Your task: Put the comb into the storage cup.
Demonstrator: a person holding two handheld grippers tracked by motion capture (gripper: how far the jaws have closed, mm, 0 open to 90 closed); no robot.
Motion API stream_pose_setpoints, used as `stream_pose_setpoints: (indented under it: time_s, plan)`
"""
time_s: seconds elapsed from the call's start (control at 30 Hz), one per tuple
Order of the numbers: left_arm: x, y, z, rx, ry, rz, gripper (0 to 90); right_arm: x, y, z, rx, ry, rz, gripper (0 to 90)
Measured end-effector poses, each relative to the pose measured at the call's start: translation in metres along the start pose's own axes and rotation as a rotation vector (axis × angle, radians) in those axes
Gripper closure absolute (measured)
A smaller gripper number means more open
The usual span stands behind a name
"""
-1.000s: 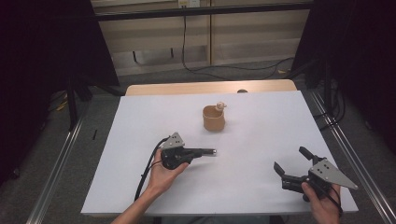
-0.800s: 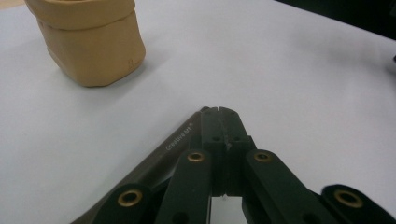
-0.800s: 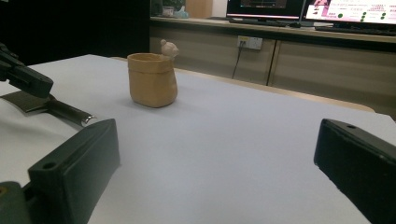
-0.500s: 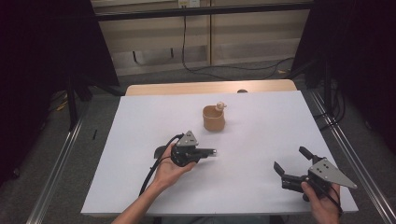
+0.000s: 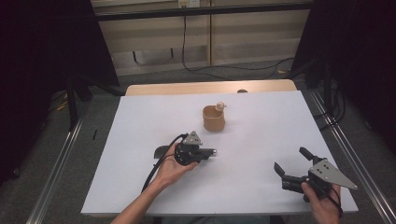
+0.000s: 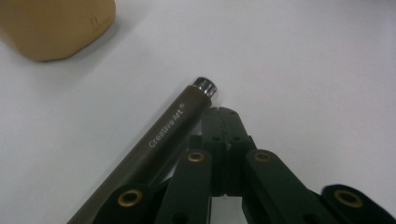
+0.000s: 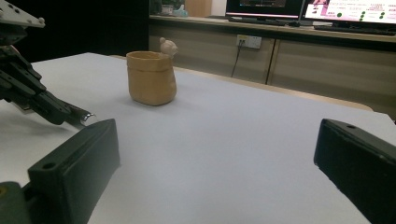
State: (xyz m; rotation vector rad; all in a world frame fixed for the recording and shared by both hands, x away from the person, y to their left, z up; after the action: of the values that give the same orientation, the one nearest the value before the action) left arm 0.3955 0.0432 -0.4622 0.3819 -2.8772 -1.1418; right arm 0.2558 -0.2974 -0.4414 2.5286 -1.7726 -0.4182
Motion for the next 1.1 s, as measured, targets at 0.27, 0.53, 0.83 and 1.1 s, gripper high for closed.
stream_pose_setpoints:
  time_s: [0.27,0.53,0.83,1.1]
  plan:
    - [-0.004,-0.002,0.002,-0.024,0.007,-0.02,90.0,0.0,0.0,0.0,0.001,0.002,-0.008,0.0]
    - [-0.005,-0.003,0.002,-0.042,0.01,-0.029,90.0,-0.001,0.001,0.001,-0.005,0.005,-0.01,0.0]
    - [-0.01,-0.003,0.002,-0.047,0.025,-0.057,90.0,-0.001,0.001,0.001,-0.007,0.004,-0.005,0.0]
    - [-0.014,-0.002,0.001,-0.069,0.042,-0.057,90.0,0.0,0.001,0.001,-0.005,0.006,-0.007,0.0]
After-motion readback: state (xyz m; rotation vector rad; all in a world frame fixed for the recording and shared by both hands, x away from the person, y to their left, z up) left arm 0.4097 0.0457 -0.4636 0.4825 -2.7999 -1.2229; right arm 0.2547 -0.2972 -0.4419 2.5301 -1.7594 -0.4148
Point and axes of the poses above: each handheld gripper's, and its own axes: y roughly backward along the jaws, z roughly out of its underside, x roughly to its right, the point moved 2 cm from there along -y, roughly forward along the jaws, and after that the axes turned 14 degrees about -y, right-handed, at the moved point
